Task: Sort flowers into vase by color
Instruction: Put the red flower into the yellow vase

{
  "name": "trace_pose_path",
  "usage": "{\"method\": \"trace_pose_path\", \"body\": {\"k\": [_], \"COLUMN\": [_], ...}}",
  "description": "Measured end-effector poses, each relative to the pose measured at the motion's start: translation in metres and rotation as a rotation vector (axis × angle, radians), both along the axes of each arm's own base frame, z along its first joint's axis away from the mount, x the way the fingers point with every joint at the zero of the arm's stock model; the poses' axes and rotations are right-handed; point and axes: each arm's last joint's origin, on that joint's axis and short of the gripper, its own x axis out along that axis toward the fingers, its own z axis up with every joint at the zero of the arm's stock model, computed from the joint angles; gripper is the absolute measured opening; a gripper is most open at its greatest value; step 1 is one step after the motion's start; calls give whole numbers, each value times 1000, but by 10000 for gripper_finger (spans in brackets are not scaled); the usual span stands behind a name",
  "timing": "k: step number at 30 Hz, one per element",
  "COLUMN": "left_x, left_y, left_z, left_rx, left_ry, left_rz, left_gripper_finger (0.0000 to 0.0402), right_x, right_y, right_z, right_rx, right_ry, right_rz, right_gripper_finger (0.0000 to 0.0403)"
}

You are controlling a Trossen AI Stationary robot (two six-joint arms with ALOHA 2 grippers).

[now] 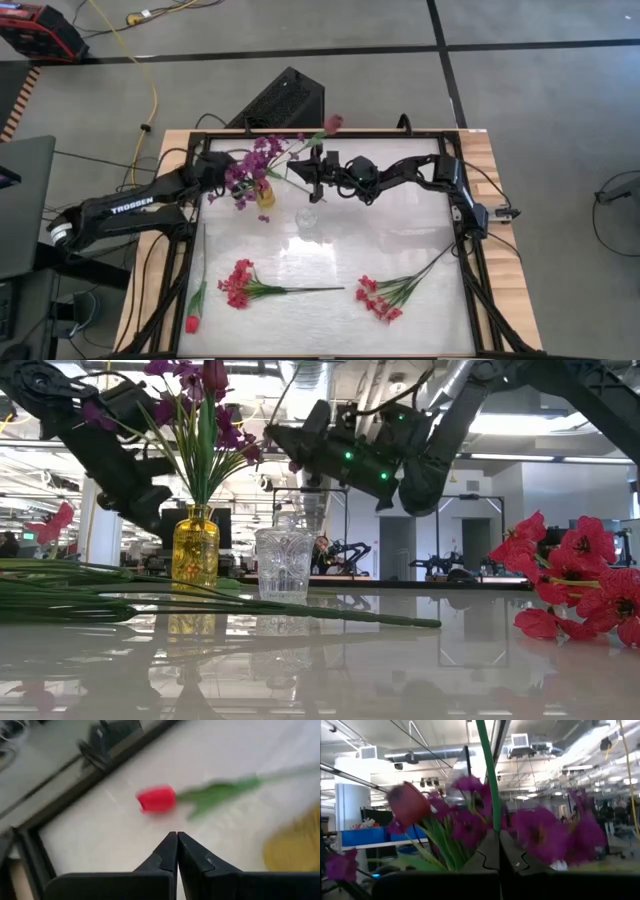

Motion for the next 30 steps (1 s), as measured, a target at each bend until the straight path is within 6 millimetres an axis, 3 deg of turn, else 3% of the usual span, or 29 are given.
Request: {"method": "trace_pose_path", "body": {"k": [6, 16, 25, 30], "left_x": [9, 14, 5, 7], "left_y": [-16, -28, -19, -15], "left_z": [-5, -3, 1, 17], "left_rx": [-113, -86, 161, 279], "left_ry": [-20, -8, 160, 237], "left_rz": [-158, -261, 35, 83], "left_gripper_finger": [0, 0, 0, 24], "right_x": [2, 7, 10, 8], "right_y": [8, 10, 6, -1], "right_z": [1, 5, 7, 7], "right_rx": [-74, -121, -127, -97], "right_ry": [-1, 7, 26, 24], "right_rz": [3, -6, 14, 23], "right_gripper_finger": [14, 14, 14, 14]}}
